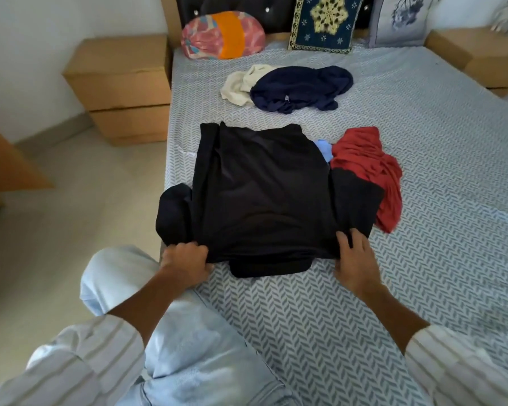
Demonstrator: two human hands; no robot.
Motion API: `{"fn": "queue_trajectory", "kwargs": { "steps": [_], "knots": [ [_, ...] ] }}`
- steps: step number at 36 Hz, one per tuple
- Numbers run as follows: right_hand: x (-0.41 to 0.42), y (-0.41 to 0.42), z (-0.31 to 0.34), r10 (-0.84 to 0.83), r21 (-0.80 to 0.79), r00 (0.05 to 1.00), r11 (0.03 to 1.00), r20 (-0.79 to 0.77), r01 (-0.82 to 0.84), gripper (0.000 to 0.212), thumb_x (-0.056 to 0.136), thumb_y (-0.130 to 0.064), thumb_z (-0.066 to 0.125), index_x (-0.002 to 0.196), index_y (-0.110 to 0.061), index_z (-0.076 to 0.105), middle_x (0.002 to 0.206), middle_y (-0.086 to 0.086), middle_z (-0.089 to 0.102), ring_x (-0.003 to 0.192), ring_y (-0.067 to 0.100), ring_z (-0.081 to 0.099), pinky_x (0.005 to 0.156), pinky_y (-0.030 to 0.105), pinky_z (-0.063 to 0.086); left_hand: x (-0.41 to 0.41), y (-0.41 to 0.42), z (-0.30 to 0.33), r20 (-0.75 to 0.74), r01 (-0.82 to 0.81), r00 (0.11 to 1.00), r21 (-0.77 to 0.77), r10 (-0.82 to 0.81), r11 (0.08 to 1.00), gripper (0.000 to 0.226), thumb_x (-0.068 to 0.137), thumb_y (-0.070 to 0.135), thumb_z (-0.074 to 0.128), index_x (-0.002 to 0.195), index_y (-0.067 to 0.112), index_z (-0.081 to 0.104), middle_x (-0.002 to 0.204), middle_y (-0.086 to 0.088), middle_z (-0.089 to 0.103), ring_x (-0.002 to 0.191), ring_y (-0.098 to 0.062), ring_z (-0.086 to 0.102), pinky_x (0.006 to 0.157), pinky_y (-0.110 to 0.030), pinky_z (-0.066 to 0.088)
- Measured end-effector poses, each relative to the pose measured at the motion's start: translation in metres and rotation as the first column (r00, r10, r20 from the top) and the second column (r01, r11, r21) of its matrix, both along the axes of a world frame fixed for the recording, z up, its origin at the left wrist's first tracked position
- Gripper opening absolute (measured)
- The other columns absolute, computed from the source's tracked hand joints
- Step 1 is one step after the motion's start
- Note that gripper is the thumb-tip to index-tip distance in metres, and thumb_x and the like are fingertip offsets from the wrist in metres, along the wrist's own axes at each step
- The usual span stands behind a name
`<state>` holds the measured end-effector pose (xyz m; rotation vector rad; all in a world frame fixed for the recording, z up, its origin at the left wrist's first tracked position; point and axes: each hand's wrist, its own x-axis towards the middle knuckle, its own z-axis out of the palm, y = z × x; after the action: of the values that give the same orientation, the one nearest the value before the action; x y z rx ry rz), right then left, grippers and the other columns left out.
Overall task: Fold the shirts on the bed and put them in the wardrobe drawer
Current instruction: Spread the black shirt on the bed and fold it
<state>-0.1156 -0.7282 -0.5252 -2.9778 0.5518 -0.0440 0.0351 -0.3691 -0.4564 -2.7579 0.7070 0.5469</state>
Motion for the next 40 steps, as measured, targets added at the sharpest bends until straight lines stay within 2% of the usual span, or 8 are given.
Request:
{"fn": "queue_trajectory", "kwargs": {
  "steps": [3,7,13,17,24,30,33,40],
  "knots": [
    [-0.008,0.031,-0.004,0.149,-0.059,0.965,0.988,0.215,-0.14,0.037,0.07,-0.016,0.06,0.106,-0.009,0.056,0.103,0.014,0.051,0.09,0.037,0.053,0.072,0.045,0.05,-0.01,-0.011,0.003,0.125,0.164,0.98,-0.071,-0.154,0.984,0.044,0.091,0.049,0.052,0.127,0.024,0.052,0.118,-0.001,0.059,0.104,-0.025,0.065,0.091,-0.039,0.048],
    [-0.014,0.059,-0.018,0.298,-0.014,0.926,0.953,0.23,-0.303,0.018,0.084,-0.024,0.054,0.1,-0.017,0.051,0.09,0.004,0.054,0.08,0.029,0.057,0.068,0.037,0.046,-0.024,-0.028,0.003,0.078,0.327,0.945,-0.184,-0.318,0.927,0.032,0.095,0.041,0.05,0.121,0.023,0.054,0.112,0.001,0.062,0.098,-0.025,0.066,0.078,-0.037,0.054],
    [0.002,0.067,-0.027,0.249,0.154,0.962,0.952,0.112,-0.265,0.049,0.086,-0.023,0.065,0.133,-0.017,0.051,0.122,0.008,0.051,0.1,0.032,0.056,0.067,0.041,0.057,-0.026,-0.048,-0.02,0.021,0.386,0.92,-0.211,-0.391,0.898,0.049,0.094,0.038,0.054,0.141,0.026,0.044,0.126,-0.001,0.053,0.113,-0.024,0.059,0.081,-0.039,0.053],
    [0.018,0.061,-0.026,0.24,0.121,0.97,0.963,0.035,-0.242,0.053,0.088,-0.032,0.064,0.138,-0.019,0.049,0.133,0.01,0.042,0.11,0.034,0.052,0.068,0.046,0.059,-0.024,-0.06,-0.03,-0.005,0.335,0.94,-0.164,-0.34,0.928,0.052,0.093,0.038,0.058,0.14,0.021,0.045,0.132,-0.006,0.046,0.115,-0.028,0.055,0.083,-0.041,0.053],
    [0.032,0.061,-0.027,0.256,-0.085,0.967,0.963,0.006,-0.254,0.045,0.078,-0.019,0.075,0.12,-0.012,0.058,0.11,0.009,0.053,0.087,0.031,0.061,0.045,0.04,0.054,-0.022,-0.072,-0.033,0.051,0.315,0.949,-0.095,-0.312,0.944,0.037,0.095,0.016,0.056,0.131,0.01,0.05,0.128,-0.009,0.049,0.112,-0.029,0.054,0.077,-0.041,0.052],
    [0.032,0.062,-0.018,0.303,-0.228,0.942,0.937,0.145,-0.266,0.037,0.078,-0.024,0.062,0.113,-0.012,0.062,0.101,0.006,0.058,0.082,0.025,0.059,0.047,0.035,0.048,-0.024,-0.07,-0.022,-0.045,0.35,0.929,-0.221,-0.368,0.91,0.03,0.091,0.022,0.052,0.118,0.011,0.055,0.111,-0.007,0.059,0.099,-0.03,0.061,0.069,-0.036,0.042],
    [0.023,0.058,-0.017,0.345,-0.225,0.902,0.93,0.258,-0.291,0.028,0.072,-0.029,0.053,0.093,-0.012,0.06,0.081,0.003,0.058,0.064,0.023,0.06,0.043,0.03,0.042,-0.029,-0.062,-0.016,-0.106,0.387,0.896,-0.291,-0.431,0.875,0.026,0.084,0.025,0.054,0.106,0.013,0.057,0.098,-0.004,0.06,0.087,-0.026,0.061,0.065,-0.032,0.039],
    [-0.02,0.062,-0.024,0.443,-0.086,0.854,0.895,0.271,-0.437,0.047,0.064,-0.036,0.051,0.105,-0.015,0.052,0.073,0.001,0.059,0.051,0.023,0.059,0.039,0.028,0.043,-0.042,-0.062,-0.019,-0.085,0.373,0.913,-0.22,-0.399,0.901,0.028,0.083,0.028,0.054,0.107,0.014,0.055,0.102,-0.004,0.063,0.09,-0.027,0.063,0.072,-0.036,0.048]
  ]
}}
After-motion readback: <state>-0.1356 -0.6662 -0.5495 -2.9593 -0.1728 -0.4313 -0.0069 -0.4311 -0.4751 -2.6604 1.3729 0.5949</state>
